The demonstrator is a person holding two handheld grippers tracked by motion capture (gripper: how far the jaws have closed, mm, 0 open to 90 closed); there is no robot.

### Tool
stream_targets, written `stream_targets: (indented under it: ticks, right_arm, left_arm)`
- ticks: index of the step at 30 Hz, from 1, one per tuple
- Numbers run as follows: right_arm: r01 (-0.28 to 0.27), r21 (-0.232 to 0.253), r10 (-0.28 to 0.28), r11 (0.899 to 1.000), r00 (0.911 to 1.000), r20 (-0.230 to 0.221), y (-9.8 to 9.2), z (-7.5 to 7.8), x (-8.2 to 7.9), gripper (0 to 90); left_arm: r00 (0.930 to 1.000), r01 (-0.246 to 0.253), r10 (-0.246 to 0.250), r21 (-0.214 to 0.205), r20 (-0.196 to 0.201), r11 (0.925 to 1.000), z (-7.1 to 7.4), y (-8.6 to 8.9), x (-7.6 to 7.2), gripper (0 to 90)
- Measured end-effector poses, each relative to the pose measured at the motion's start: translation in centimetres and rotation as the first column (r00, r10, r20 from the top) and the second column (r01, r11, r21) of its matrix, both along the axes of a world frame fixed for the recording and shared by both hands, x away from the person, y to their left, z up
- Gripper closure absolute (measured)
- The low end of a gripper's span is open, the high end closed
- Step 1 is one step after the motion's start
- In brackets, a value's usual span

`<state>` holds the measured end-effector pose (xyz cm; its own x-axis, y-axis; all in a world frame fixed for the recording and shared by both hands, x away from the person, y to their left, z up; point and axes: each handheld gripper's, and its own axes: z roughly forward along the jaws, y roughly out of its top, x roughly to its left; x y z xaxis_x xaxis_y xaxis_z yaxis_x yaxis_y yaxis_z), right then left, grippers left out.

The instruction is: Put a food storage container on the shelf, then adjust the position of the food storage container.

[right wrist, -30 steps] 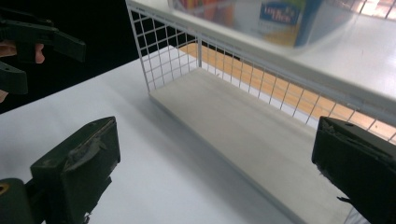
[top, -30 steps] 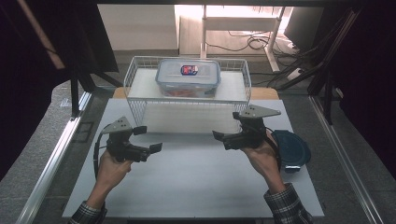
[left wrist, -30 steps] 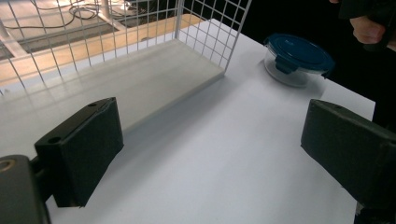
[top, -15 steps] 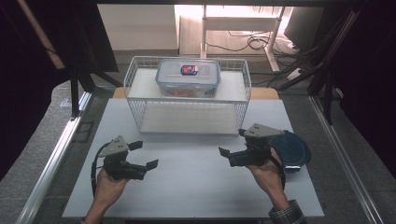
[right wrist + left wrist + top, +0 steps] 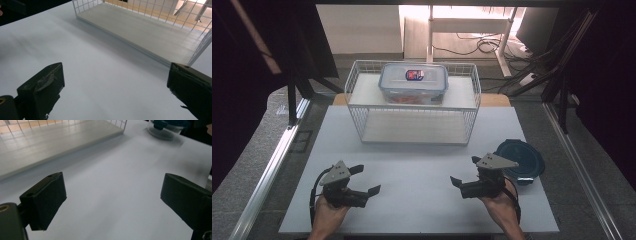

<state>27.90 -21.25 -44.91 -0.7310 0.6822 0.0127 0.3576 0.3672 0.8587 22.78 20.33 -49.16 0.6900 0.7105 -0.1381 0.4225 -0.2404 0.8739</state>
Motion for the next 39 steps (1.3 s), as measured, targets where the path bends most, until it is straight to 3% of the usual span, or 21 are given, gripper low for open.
stream_targets:
  ticks: [6,11,13,21,25,29,33,35,36,37,38,39]
  right_arm:
    - [-0.008,-0.027,0.009,1.000,0.9996,0.028,0.2,-1.8,-1.0,0.8]
    - [-0.020,-0.043,0.019,0.999,0.9996,-0.018,0.4,-3.4,-1.4,0.8]
    - [-0.020,-0.051,0.019,0.998,0.9996,-0.022,0.4,-3.6,-1.4,0.7]
    - [-0.016,-0.057,0.013,0.998,0.9988,-0.047,0.4,-4.2,-1.1,0.5]
    - [0.024,-0.065,-0.027,0.998,0.9989,-0.040,0.2,-4.0,-0.9,0.0]
    - [0.094,-0.038,-0.098,0.995,0.9906,-0.096,-1.0,-3.3,0.2,0.0]
    - [0.111,0.000,-0.110,0.994,0.9857,-0.128,-2.7,-2.0,1.0,1.1]
    - [0.132,0.003,-0.131,0.991,0.9838,-0.122,-3.7,-1.3,1.3,12.9]
    - [0.146,0.024,-0.142,0.989,0.9821,-0.123,-4.8,-0.9,1.7,29.1]
    - [0.146,0.024,-0.142,0.989,0.9821,-0.123,-4.8,-0.9,1.7,29.1]
    - [0.155,0.021,-0.151,0.988,0.9803,-0.127,-5.4,-0.7,2.0,35.9]
    - [0.166,-0.002,-0.165,0.986,0.9768,-0.136,-6.6,-0.4,2.4,48.8]
  left_arm:
    - [0.9999,0.008,-0.008,0.053,-0.012,0.9986,-1.5,-0.1,-1.1,4.4]
    - [0.9991,0.043,-0.041,0.119,-0.013,0.9920,-2.6,-1.0,-1.4,3.5]
    - [0.9990,0.045,-0.043,0.126,-0.014,0.9910,-2.7,-1.1,-1.3,3.4]
    - [0.9991,0.021,-0.018,0.079,-0.038,0.9967,-3.0,-0.3,-0.9,3.1]
    - [0.9990,0.018,-0.015,0.074,-0.043,0.9971,-3.1,-0.2,-0.8,3.1]
    - [0.9989,0.020,-0.016,0.086,-0.044,0.9961,-3.2,-0.3,-0.8,3.2]
    - [0.9988,0.020,-0.016,0.086,-0.045,0.9961,-3.2,-0.3,-0.7,3.2]
    - [0.9985,0.020,-0.016,0.088,-0.052,0.9959,-3.3,-0.3,-0.7,3.5]
    - [0.9984,0.021,-0.016,0.091,-0.055,0.9956,-3.3,-0.4,-0.7,3.9]
    - [0.9984,0.021,-0.016,0.091,-0.055,0.9956,-3.3,-0.4,-0.7,4.1]
    - [0.9983,0.021,-0.016,0.092,-0.056,0.9955,-3.3,-0.4,-0.7,4.1]
    - [0.9982,0.023,-0.018,0.091,-0.057,0.9956,-3.3,-0.4,-0.7,4.2]
